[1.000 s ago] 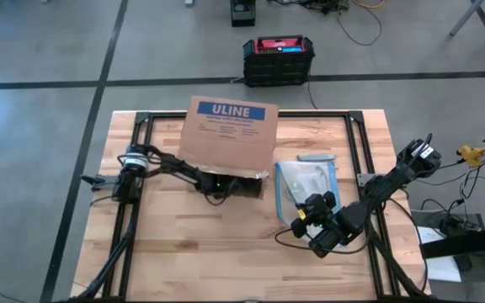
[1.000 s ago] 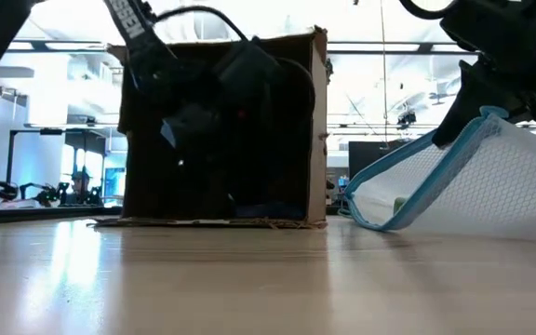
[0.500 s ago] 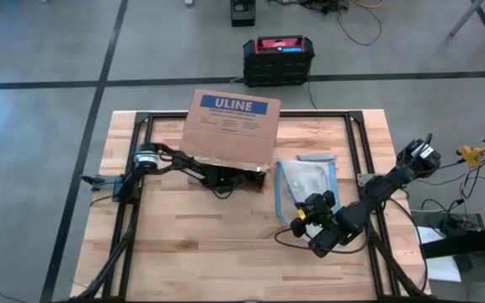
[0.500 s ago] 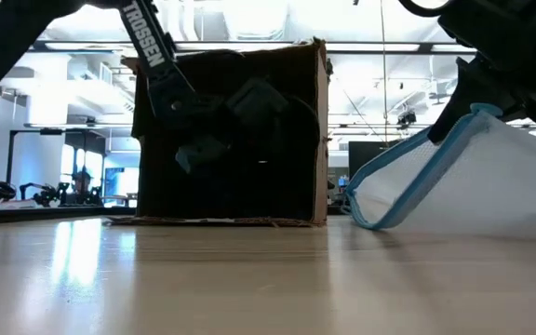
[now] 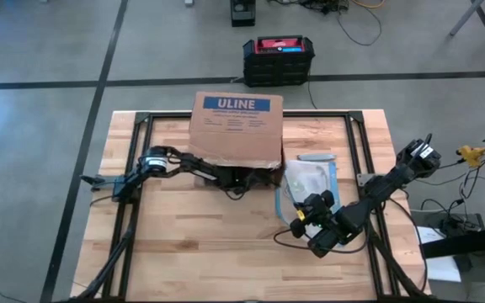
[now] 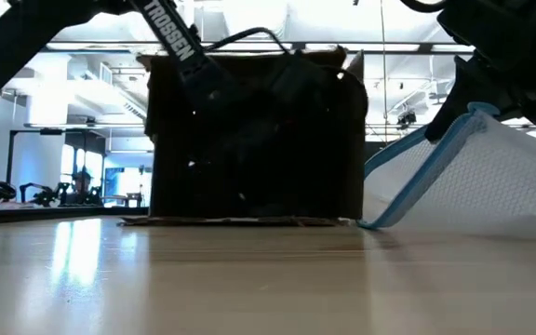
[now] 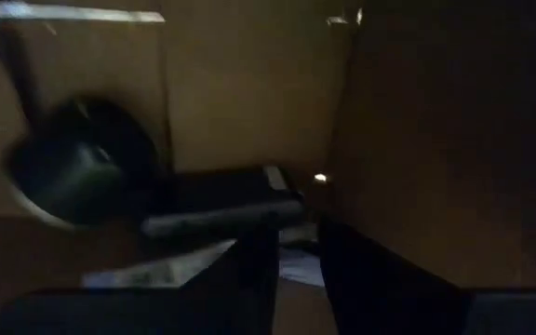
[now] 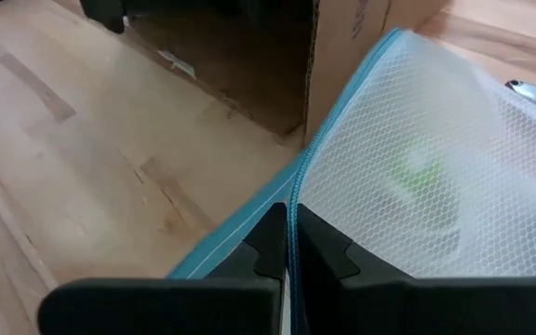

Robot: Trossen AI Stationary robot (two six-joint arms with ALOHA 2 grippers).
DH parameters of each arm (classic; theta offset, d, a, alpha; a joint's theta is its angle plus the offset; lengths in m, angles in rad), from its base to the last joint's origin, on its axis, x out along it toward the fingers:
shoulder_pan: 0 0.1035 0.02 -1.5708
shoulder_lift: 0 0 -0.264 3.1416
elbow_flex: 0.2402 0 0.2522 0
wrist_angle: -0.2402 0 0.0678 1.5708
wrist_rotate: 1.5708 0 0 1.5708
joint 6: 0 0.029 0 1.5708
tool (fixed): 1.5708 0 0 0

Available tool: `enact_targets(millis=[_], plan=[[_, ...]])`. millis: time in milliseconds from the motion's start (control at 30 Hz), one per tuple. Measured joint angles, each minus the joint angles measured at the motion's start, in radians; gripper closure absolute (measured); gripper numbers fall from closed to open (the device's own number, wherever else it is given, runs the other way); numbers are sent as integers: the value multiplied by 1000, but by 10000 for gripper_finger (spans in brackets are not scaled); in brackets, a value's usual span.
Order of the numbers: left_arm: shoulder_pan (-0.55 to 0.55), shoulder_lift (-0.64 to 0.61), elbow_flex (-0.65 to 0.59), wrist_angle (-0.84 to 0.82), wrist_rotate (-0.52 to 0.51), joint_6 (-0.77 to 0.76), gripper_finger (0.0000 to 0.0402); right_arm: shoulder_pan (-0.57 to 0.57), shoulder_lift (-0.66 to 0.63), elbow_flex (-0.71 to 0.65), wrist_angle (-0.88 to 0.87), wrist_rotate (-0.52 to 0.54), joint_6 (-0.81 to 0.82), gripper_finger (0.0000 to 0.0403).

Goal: Unpack boxes
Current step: Put the violet chocolate bar into the white zip bag

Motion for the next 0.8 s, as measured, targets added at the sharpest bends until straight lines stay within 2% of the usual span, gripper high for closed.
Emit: enact_targets(millis=[100, 267, 433, 533, 800], plan=[[27, -1, 47, -74, -26, -6, 339, 0, 0, 0, 0, 0, 1, 403], [67, -2, 53, -91, -23, -42, 339, 0, 0, 0, 1, 0, 1, 403], [97, -2, 47, -158, 86, -153, 339, 0, 0, 0, 5, 0, 3, 403], [116, -2, 36, -201, 87, -211, 339, 0, 0, 0, 10, 0, 2, 403], [156, -2, 23, -213, 114, -224, 339, 0, 0, 0, 17, 17, 1, 403]])
